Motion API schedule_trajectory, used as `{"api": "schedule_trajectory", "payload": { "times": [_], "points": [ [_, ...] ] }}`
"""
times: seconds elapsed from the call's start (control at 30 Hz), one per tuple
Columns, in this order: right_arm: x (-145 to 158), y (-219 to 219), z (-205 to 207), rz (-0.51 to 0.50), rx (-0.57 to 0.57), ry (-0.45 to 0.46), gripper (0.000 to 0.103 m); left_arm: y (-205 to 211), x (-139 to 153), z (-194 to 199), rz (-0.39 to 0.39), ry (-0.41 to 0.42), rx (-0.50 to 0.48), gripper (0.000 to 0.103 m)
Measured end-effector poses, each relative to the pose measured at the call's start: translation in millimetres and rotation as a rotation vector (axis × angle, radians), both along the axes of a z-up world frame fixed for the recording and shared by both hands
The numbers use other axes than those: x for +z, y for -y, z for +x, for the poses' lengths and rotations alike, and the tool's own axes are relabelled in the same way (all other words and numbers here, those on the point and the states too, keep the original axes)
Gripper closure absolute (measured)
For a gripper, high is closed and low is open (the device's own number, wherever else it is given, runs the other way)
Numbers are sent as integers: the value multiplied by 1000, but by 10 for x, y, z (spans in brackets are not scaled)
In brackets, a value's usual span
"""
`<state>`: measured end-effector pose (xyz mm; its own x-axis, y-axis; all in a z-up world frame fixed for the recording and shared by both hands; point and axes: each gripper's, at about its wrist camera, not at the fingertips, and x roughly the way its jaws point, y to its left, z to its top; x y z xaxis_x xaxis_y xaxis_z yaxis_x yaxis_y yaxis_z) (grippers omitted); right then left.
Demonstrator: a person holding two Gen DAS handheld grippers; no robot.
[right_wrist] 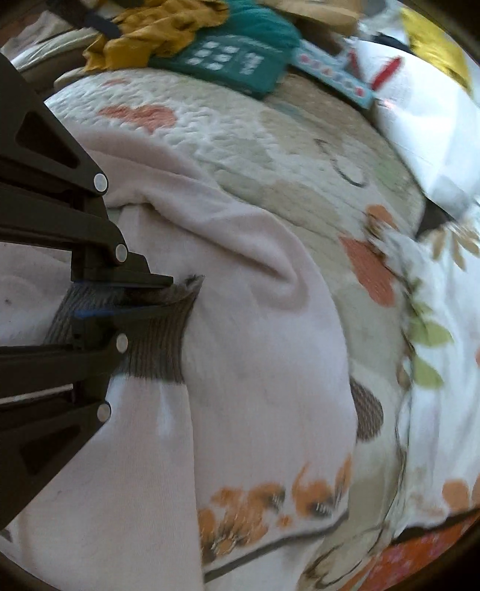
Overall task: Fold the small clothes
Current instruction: 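Lift the held cuff and carry it across the cardigan body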
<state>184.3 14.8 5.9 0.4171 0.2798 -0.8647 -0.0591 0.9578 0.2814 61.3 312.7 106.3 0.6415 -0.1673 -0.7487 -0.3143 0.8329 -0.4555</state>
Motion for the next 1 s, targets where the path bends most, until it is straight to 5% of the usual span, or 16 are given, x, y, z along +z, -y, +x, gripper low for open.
{"api": "schedule_trajectory", "payload": {
  "times": [0.2, 0.27, 0.33, 0.5, 0.53, 0.6, 0.63, 0.83, 1.0],
  "points": [
    [393, -80, -707, 76, 138, 80, 81, -200, -47, -78, 3, -8, 35, 22],
    [423, -180, -1091, 83, 227, 83, 67, -244, -86, -95, -16, -19, 46, 22],
    [357, -301, -1427, 70, 289, 78, 51, -244, -95, -110, -26, -21, 49, 22],
    [-54, -653, -2053, -62, 394, 50, 46, -101, -77, -122, -19, -12, 17, 22],
    [-111, -699, -2103, -109, 396, 59, 46, -66, -83, -121, -14, -15, 8, 22],
    [-86, -731, -2167, -200, 385, 106, 75, -25, -98, -120, -17, -19, -5, 22],
    [0, -690, -2157, -157, 381, 100, 95, -17, -102, -125, -21, -19, -6, 22],
    [1206, -177, -2157, 39, 300, 261, 95, -28, -99, -124, -39, -11, 8, 22],
    [2098, 438, -2216, 48, 202, 388, 95, 96, -115, -59, -55, -16, -23, 22]
  ]
}}
